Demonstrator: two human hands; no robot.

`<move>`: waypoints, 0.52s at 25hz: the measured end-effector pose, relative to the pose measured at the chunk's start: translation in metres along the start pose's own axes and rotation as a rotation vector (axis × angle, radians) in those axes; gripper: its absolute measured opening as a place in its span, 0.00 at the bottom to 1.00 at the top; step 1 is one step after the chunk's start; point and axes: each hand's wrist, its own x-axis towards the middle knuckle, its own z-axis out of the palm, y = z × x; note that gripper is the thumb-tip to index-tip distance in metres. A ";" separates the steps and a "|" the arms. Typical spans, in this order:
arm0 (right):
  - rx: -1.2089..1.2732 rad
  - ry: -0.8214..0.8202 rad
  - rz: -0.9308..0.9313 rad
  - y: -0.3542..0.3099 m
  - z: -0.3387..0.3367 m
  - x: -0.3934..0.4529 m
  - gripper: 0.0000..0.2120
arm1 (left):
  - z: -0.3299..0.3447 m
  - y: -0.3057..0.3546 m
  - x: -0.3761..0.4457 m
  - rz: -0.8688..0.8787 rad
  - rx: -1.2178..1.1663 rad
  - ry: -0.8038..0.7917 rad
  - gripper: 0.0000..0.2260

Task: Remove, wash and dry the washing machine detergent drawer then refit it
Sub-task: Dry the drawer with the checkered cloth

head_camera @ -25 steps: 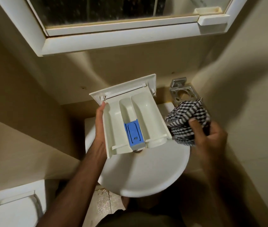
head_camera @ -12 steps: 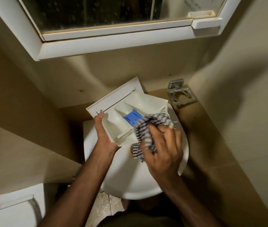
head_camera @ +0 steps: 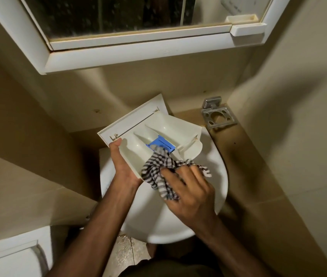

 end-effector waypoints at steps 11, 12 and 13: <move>1.168 -0.007 1.772 0.066 0.028 -0.017 0.13 | -0.025 0.006 -0.006 -0.032 0.221 -0.231 0.26; 1.274 -0.116 1.787 0.064 0.030 -0.012 0.15 | -0.027 0.003 -0.003 -0.041 0.254 -0.230 0.25; 1.358 -0.185 1.774 0.063 0.034 -0.010 0.17 | -0.028 0.001 0.000 -0.059 0.287 -0.227 0.24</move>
